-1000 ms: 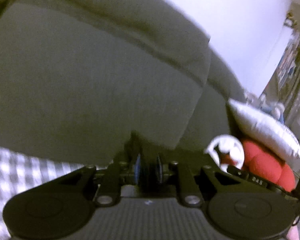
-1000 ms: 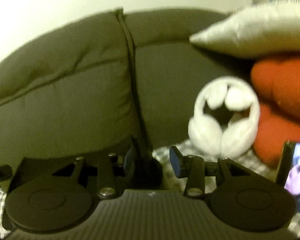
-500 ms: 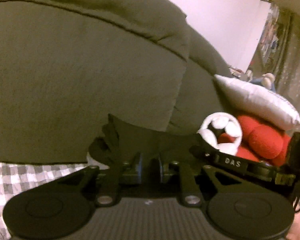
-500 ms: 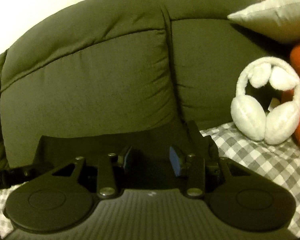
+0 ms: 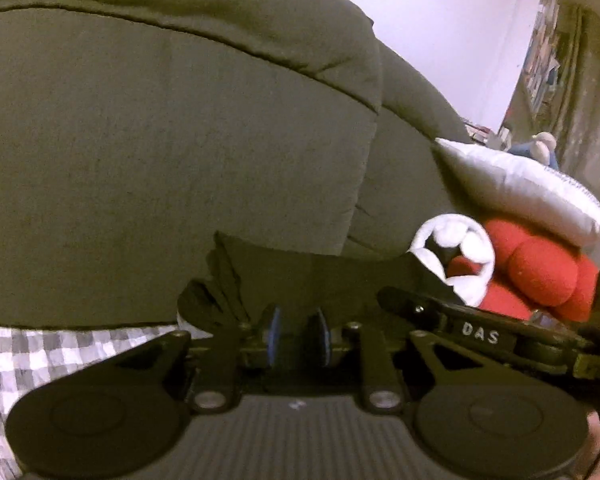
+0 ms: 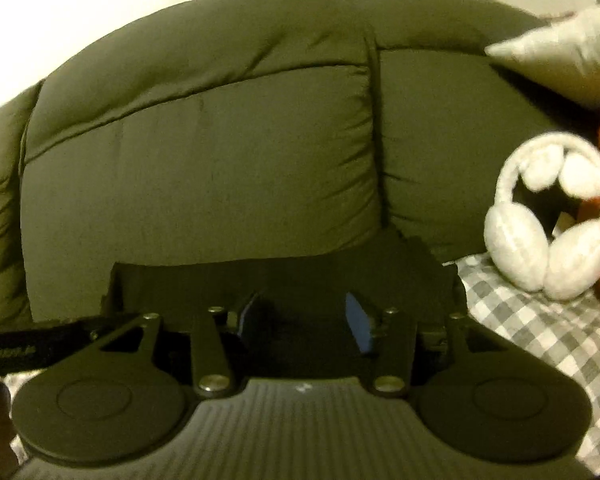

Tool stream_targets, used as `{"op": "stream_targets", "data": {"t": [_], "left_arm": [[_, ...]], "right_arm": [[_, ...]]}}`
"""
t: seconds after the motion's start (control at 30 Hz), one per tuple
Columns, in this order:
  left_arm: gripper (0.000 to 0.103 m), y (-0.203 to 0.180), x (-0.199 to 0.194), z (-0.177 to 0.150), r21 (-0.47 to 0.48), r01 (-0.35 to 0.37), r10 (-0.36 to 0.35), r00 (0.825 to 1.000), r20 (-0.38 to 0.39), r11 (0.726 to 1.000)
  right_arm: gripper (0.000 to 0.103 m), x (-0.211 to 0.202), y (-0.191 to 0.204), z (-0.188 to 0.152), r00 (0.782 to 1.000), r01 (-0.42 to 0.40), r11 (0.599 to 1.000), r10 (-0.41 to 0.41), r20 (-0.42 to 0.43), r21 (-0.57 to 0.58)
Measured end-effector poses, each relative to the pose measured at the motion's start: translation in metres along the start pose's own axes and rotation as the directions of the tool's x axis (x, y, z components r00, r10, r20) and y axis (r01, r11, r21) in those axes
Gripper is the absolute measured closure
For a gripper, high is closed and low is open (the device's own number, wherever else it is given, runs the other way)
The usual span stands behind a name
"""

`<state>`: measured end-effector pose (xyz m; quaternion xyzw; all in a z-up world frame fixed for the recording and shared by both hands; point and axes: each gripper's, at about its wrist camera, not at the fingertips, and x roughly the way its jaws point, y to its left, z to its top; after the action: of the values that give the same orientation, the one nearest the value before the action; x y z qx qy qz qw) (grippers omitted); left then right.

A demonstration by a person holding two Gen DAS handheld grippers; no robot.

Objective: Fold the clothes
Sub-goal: 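Lower the black shirt with both grippers onto the folded clothes stack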

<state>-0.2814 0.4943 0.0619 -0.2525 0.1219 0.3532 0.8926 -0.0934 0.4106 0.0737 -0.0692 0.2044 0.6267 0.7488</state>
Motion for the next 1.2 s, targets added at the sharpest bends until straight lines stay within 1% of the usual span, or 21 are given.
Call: {"op": "stream_targets", "data": {"t": [0.03, 0.1, 0.17, 0.27, 0.33, 0.53, 0.6, 0.63, 0.73, 0.8, 0.9, 0.97, 1.03, 1.1, 1.2], "left_arm": [[0.082, 0.0, -0.003, 0.001, -0.01, 0.005, -0.005, 1.0, 0.007, 1.0], [0.08, 0.0, -0.01, 0.004, -0.014, 0.012, -0.011, 1.0, 0.029, 1.0], [0.08, -0.001, -0.008, 0.002, -0.007, -0.003, 0.003, 1.0, 0.022, 1.0], [0.08, -0.007, -0.001, -0.003, 0.026, -0.035, 0.035, 0.999, -0.003, 0.999], [0.08, -0.011, -0.002, -0.004, 0.047, -0.05, 0.05, 0.999, -0.004, 0.998], [0.08, -0.01, -0.009, -0.003, 0.013, -0.055, 0.055, 0.997, -0.044, 0.998], [0.084, -0.011, -0.014, -0.002, 0.011, -0.084, 0.084, 0.996, -0.027, 0.996], [0.084, -0.013, -0.017, -0.001, 0.014, -0.087, 0.087, 0.996, -0.014, 0.996], [0.082, -0.018, -0.022, 0.0, 0.033, -0.055, 0.055, 0.998, -0.003, 0.998], [0.082, -0.019, -0.019, -0.003, 0.03, -0.061, 0.061, 0.998, -0.011, 0.998], [0.082, -0.021, -0.012, -0.008, 0.054, -0.072, 0.074, 0.997, -0.035, 0.996], [0.082, -0.021, -0.013, -0.008, 0.041, -0.079, 0.081, 0.996, -0.04, 0.996], [0.082, -0.022, -0.015, -0.007, 0.035, -0.078, 0.079, 0.996, -0.037, 0.996], [0.082, -0.022, -0.017, -0.006, 0.023, -0.071, 0.072, 0.997, -0.042, 0.997], [0.082, -0.026, -0.023, -0.006, 0.029, -0.062, 0.063, 0.997, -0.032, 0.998]], "right_arm": [[0.051, -0.004, 0.0, 0.0, 1.0, -0.007, 1.0, 0.007, 0.012, 0.001], [0.051, -0.014, -0.004, -0.002, 0.999, -0.036, 0.999, 0.035, 0.032, 0.041], [0.049, -0.018, -0.004, -0.007, 0.998, -0.052, 0.997, 0.051, 0.026, 0.056], [0.048, -0.029, 0.003, -0.013, 0.999, -0.038, 0.999, 0.037, 0.039, 0.011], [0.047, -0.034, 0.002, -0.015, 0.998, -0.043, 0.999, 0.042, 0.043, 0.025], [0.046, -0.042, -0.001, -0.019, 0.997, -0.069, 0.998, 0.069, 0.036, -0.01], [0.046, -0.043, -0.004, -0.019, 0.997, -0.074, 0.997, 0.074, 0.034, 0.0], [0.046, -0.046, -0.005, -0.019, 0.996, -0.074, 0.997, 0.074, 0.039, 0.006], [0.046, -0.052, -0.002, -0.021, 0.995, -0.083, 0.997, 0.083, 0.047, 0.001], [0.045, -0.054, -0.001, -0.024, 0.996, -0.079, 0.997, 0.08, 0.046, -0.021], [0.044, -0.052, -0.006, -0.027, 0.996, -0.081, 0.997, 0.081, 0.036, 0.005], [0.043, -0.057, -0.007, -0.025, 0.996, -0.063, 0.998, 0.063, 0.056, -0.007], [0.042, -0.062, -0.013, -0.026, 0.995, -0.061, 0.998, 0.058, 0.077, 0.03], [0.042, -0.063, -0.022, -0.03, 0.995, -0.073, 0.994, 0.068, 0.073, 0.075], [0.042, -0.066, -0.028, -0.035, 0.995, -0.065, 0.994, 0.058, 0.077, 0.093]]}}
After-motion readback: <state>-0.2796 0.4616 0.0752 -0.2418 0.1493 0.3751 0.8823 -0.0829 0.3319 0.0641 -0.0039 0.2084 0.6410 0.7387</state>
